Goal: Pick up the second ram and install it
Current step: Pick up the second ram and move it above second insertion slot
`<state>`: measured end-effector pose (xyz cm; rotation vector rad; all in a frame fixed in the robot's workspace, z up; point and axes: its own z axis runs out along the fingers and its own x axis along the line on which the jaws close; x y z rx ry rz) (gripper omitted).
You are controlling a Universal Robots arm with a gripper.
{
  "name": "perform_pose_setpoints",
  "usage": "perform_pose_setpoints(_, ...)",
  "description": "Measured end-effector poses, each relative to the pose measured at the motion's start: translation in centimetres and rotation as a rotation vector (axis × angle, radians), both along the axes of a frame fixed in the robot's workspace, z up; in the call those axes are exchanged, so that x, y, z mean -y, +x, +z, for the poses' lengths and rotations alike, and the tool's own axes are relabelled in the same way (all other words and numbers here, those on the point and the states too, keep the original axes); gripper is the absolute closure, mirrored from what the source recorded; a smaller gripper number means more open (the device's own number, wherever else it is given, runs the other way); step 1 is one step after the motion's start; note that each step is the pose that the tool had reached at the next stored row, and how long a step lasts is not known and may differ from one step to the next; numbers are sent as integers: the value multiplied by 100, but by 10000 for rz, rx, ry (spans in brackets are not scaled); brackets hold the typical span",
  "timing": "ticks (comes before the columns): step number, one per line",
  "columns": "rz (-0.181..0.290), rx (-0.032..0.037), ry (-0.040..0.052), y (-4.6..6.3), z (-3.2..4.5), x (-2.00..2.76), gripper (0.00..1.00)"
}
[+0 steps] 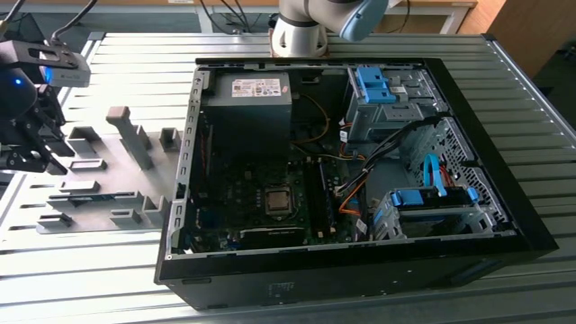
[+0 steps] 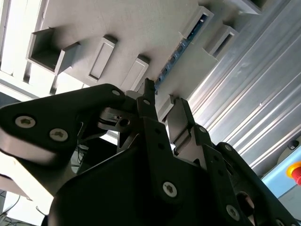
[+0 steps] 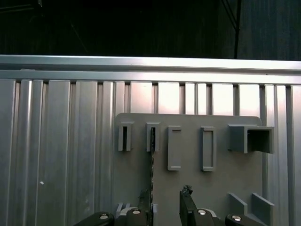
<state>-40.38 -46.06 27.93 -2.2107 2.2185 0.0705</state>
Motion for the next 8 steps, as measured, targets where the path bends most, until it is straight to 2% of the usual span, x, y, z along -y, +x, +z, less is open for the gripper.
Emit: perform_pose_setpoints(8,0,0,0,0,-22,3,62)
